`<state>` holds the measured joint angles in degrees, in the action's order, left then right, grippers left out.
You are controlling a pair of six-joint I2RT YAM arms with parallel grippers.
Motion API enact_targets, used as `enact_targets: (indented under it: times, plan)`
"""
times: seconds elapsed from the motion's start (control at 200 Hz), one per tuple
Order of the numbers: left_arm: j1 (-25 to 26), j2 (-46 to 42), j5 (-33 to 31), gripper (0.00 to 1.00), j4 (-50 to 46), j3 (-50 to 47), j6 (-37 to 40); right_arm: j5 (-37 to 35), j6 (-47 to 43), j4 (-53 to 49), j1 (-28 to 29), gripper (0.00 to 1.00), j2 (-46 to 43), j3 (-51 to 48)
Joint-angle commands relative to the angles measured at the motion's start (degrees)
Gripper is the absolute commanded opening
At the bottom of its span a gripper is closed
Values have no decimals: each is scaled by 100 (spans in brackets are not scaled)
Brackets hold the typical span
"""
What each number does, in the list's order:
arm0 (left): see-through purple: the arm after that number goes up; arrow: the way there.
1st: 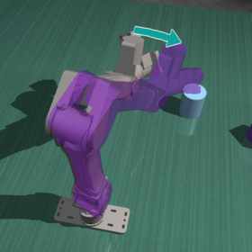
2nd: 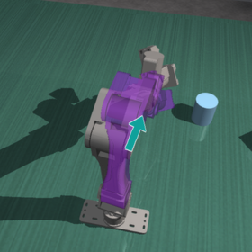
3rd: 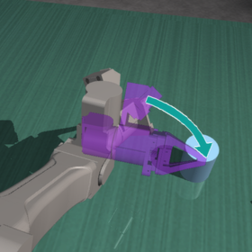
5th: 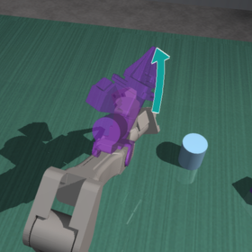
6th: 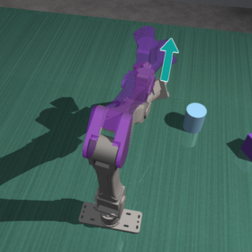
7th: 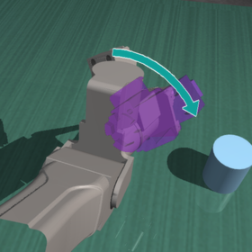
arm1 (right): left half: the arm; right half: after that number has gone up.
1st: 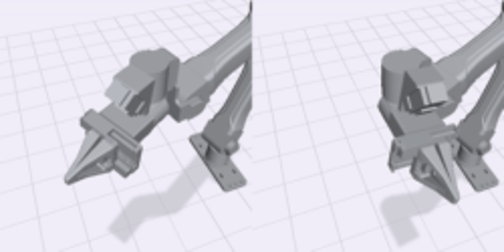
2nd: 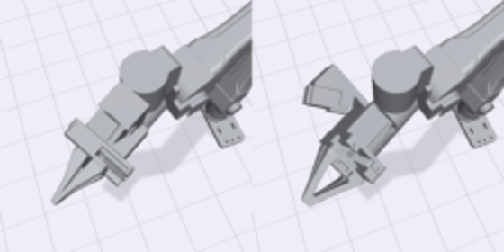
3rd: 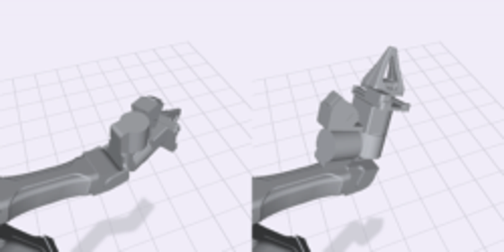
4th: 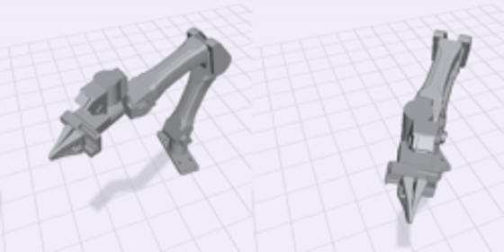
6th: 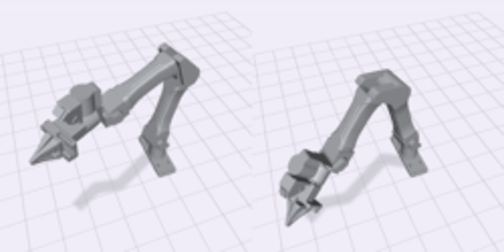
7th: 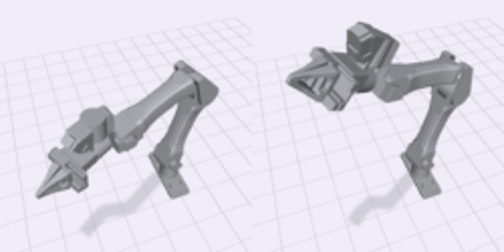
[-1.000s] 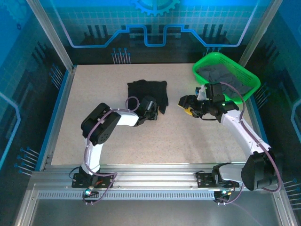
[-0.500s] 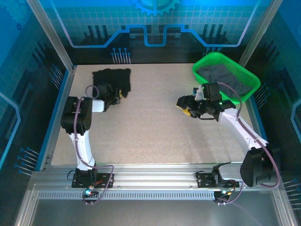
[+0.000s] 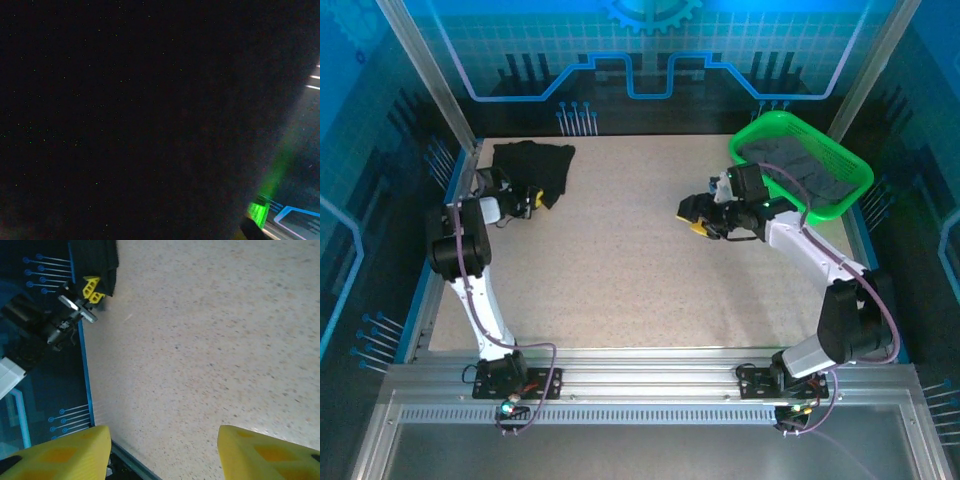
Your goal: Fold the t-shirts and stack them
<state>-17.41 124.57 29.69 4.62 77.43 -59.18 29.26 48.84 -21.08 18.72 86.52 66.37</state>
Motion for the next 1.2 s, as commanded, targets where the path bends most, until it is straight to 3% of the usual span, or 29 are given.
enact_targets:
  times: [0.0, 0.32, 0.475, 0.495, 0.515, 0.555, 0.58, 0.595, 0.86, 1.03, 1.115, 1.195]
  plan:
    - [-85, 195, 149, 0, -583, 339, 488, 218, 81, 397, 170, 60, 123, 290]
    - [52, -255, 115, 1, -427, 238, 238, 4, 302, 905, 372, 60, -40, 395]
    - [201, -1406, -360, 58, -390, -380, 309, -342, 428, 1133, 387, 72, -347, 331]
    - [233, -1609, -420, 89, -403, -473, 333, -388, 437, 1136, 382, 73, -382, 337]
    - [265, -1813, -476, 98, -394, -576, 333, -434, 449, 1111, 380, 75, -421, 353]
    - [338, -2225, -598, 99, -453, -742, 343, -524, 458, 1028, 370, 80, -490, 397]
    - [380, -2523, -696, 99, -523, -837, 346, -555, 456, 995, 359, 96, -530, 422]
    - [405, -2673, -760, 99, -604, -878, 360, -568, 463, 977, 342, 100, -559, 436]
    - [861, -5262, -2376, 99, -1834, -1641, 118, -544, 249, 368, -132, 100, -926, 638]
    - [1333, -6088, -3662, 99, -3601, -1121, 869, -853, -295, -272, -345, 100, -1187, 807]
    - [1532, -6373, -4600, 99, -4438, -970, 1038, -1508, -681, -892, -332, 100, -1322, 994]
    - [1819, -6844, -5850, 99, -4732, -1266, 1452, -3209, -1033, -1831, -136, 100, -1460, 1152]
